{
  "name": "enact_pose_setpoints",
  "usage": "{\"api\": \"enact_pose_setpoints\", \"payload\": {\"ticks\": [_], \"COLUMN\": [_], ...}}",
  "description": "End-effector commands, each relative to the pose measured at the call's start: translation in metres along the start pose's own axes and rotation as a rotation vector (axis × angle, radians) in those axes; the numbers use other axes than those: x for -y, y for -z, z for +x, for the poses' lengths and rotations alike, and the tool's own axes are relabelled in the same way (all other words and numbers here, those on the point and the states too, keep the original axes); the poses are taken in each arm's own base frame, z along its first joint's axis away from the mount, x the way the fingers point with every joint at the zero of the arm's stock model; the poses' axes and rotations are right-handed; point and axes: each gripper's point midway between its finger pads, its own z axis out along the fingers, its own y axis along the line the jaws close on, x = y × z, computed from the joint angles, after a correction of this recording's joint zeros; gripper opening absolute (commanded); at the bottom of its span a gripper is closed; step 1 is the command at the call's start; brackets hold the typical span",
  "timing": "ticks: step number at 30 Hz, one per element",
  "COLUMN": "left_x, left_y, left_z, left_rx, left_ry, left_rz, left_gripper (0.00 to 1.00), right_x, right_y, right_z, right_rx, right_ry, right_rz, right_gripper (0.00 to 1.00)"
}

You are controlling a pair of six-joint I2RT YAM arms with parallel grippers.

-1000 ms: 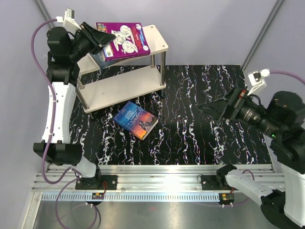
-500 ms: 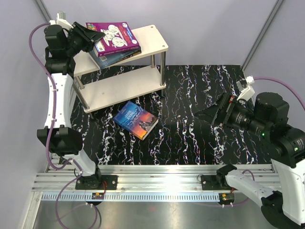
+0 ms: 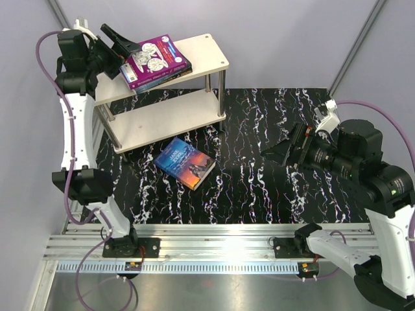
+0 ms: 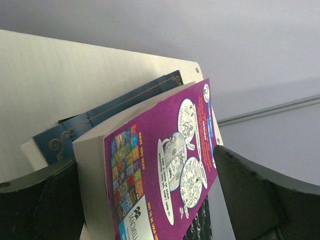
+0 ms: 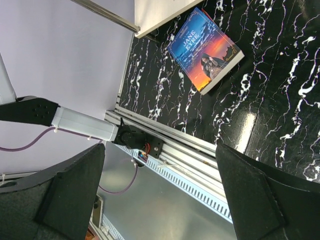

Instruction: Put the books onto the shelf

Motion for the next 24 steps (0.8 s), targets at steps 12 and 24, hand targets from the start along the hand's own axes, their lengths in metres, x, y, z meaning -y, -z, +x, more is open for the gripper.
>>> {"api": "enact_pose_setpoints", "payload": {"ticks": [12,24], "left_x": [-0.036,-0.028], "left_y": [0.085,0.166], "left_z": [-0.043,0.058], "left_rx": [0.220,0.131], "left_ry": [-0.190,-0.252], "left_rz": [-0.422,-0.388], "left_gripper": [0.99,0.99], "right_x": [-0.003,0.048], "right_y": [-0.005,-0.070], "right_z": [0.001,0.045], "right_rx": [-0.009,-0.224], "right_ry": [0.021,-0.116], "right_rz": [-0.034,0.068], "right_gripper": [1.00,1.00]}}
